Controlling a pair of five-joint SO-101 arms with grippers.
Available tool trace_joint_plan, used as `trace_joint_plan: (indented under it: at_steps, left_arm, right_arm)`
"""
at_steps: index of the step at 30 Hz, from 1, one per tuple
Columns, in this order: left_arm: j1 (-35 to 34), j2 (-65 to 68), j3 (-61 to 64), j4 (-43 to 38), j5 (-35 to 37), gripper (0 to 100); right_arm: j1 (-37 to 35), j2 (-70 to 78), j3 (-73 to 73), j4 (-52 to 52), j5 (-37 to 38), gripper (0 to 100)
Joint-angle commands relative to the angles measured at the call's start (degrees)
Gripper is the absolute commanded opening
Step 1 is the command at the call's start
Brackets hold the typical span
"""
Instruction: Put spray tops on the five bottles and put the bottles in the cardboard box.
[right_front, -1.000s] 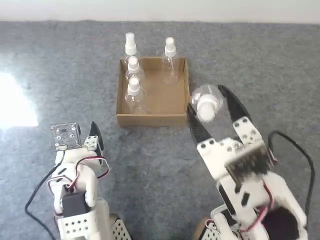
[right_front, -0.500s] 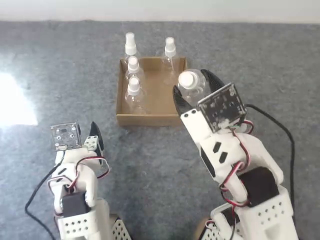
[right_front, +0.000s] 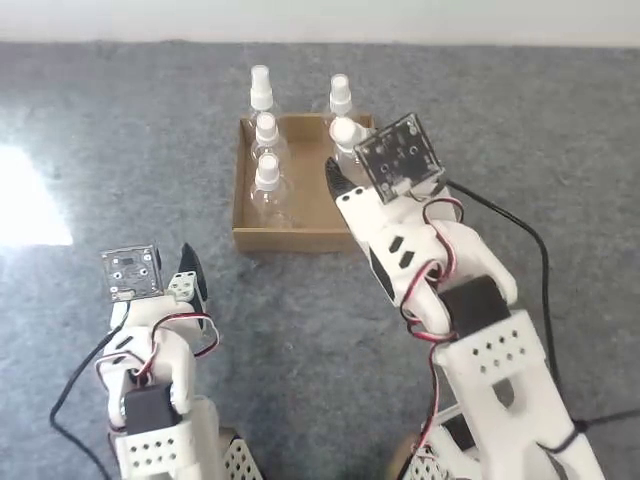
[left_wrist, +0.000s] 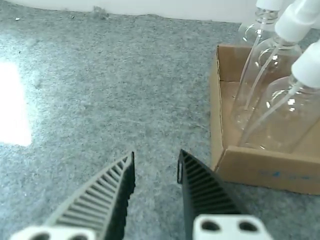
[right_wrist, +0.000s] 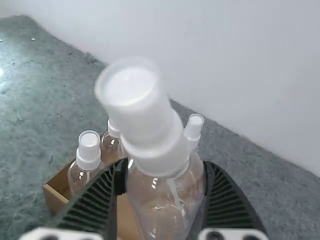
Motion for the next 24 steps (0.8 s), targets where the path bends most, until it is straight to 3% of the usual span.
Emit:
trace_joint_plan:
  at_steps: [1, 6, 24]
  left_arm:
    - [-0.1, -0.7, -0.4, -1.8, -0.4, 13]
    - [0.0, -0.7, -0.4, -1.8, -0.4, 13]
    - [0.1, -0.7, -0.4, -1.8, -0.4, 13]
  right_arm:
    - [0.4, 0.7, -3.9, -2.2, -3.8, 8.7]
    - [0.5, 3.8, -3.8, -4.7, -7.0, 8.7]
    - [0.7, 19.9, -3.8, -17.2, -7.0, 8.7]
